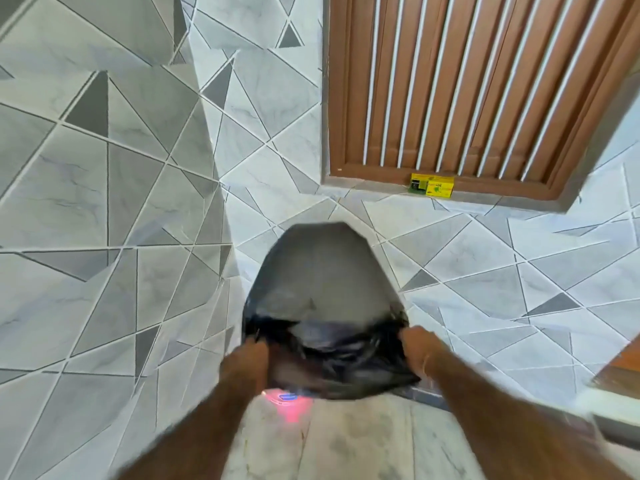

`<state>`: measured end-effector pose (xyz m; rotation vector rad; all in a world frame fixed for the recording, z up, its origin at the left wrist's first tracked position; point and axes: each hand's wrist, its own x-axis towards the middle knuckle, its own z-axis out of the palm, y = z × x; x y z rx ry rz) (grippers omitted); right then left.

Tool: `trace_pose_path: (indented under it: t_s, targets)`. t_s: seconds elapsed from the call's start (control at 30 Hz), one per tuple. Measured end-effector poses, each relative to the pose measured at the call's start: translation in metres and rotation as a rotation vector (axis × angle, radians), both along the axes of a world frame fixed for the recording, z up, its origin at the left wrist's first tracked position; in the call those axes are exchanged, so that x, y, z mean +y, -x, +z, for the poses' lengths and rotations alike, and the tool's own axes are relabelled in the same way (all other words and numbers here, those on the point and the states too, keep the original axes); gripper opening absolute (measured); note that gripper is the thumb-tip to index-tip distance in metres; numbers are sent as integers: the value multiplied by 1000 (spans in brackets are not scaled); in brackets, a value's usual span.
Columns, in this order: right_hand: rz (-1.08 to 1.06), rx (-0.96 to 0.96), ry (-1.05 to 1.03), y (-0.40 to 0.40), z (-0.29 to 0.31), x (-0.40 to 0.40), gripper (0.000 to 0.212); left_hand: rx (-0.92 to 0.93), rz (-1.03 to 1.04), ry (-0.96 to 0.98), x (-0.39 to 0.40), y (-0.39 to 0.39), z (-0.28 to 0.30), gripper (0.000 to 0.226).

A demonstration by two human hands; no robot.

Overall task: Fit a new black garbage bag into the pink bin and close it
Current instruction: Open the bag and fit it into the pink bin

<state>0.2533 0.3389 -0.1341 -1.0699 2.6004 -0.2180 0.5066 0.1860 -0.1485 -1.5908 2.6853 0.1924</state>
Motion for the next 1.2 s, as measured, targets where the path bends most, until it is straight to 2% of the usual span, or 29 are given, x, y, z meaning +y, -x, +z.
trace_pose_path:
  t_s: [0.03, 0.1, 0.2, 0.27, 0.37, 0.43, 0.53, 0.67, 0.8, 1.07, 1.2]
  targets:
    - [-17, -10, -88, 0, -22, 12, 37, -70, 40, -110, 8, -6, -16, 43]
    - [-14, 0, -78, 4, -44, 31, 35, 101, 68, -163, 19, -15, -24, 40]
    - [0, 13, -66, 9, -44, 34, 39, 328, 86, -205, 34, -11, -11, 36]
    - [-20, -15, -8, 13, -36, 25, 41, 308, 94, -173, 29, 0, -5, 37]
    - [-4, -35, 83, 16, -30, 18, 48, 209, 54, -124, 23, 6, -13, 52]
    - [22, -45, 101, 20, -29, 17, 55, 240, 37, -111, 23, 8, -18, 58]
    - [31, -48, 108, 22, -30, 17, 65, 314, 91, -128, 28, 8, -17, 55]
    - [61, -66, 101, 27, -33, 19, 64, 332, 64, -84, 39, 9, -24, 75]
    - [85, -65, 150, 28, -28, 6, 62, 435, 107, -88, 33, 15, -20, 74]
    - [93, -53, 278, 27, -16, -61, 69, 539, 202, -118, -33, 21, -7, 81]
    - [81, -46, 314, 26, -16, -116, 73, 602, 190, -127, -100, 26, -10, 83]
